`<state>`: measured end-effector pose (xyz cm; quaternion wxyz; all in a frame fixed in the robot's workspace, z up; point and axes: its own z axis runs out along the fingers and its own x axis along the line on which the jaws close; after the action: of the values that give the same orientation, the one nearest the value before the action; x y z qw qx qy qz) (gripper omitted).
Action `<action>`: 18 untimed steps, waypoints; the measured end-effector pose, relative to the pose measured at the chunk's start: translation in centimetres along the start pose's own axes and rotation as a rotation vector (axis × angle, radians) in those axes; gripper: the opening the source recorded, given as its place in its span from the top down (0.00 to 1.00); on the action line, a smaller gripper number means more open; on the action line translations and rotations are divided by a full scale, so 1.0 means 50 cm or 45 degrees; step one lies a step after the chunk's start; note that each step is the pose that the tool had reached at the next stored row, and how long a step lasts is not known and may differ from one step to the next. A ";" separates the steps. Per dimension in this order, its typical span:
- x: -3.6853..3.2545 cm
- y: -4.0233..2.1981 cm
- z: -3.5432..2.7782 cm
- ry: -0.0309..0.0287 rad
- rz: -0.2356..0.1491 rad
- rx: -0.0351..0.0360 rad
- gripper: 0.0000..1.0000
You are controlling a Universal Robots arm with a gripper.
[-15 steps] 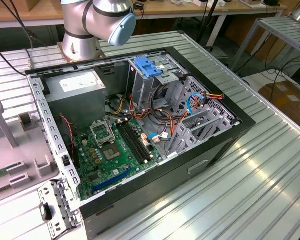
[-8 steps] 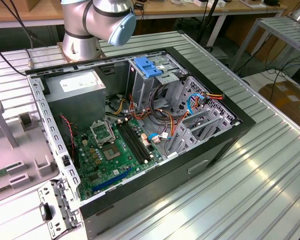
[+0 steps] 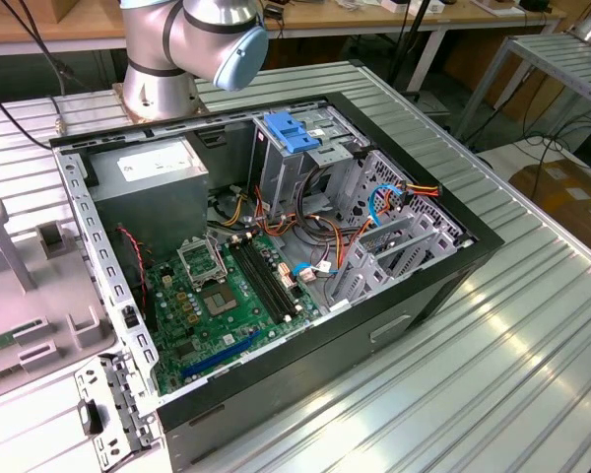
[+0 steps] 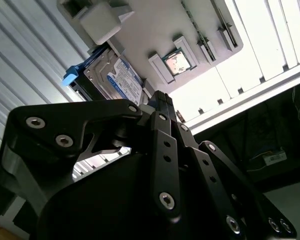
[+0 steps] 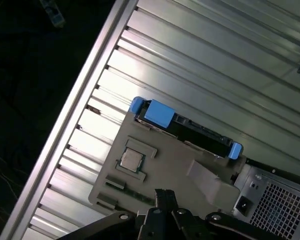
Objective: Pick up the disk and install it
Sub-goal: 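Pick up the disk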
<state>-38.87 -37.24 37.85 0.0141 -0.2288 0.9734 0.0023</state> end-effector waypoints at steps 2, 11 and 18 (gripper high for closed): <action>0.000 0.000 0.000 -0.0001 -0.019 -0.0005 0.89; 0.000 0.000 0.000 -0.0002 -0.096 -0.0028 0.89; 0.000 0.000 0.000 -0.0004 -0.181 -0.0051 0.89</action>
<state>-38.87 -37.25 37.85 0.0139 -0.2972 0.9547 0.0033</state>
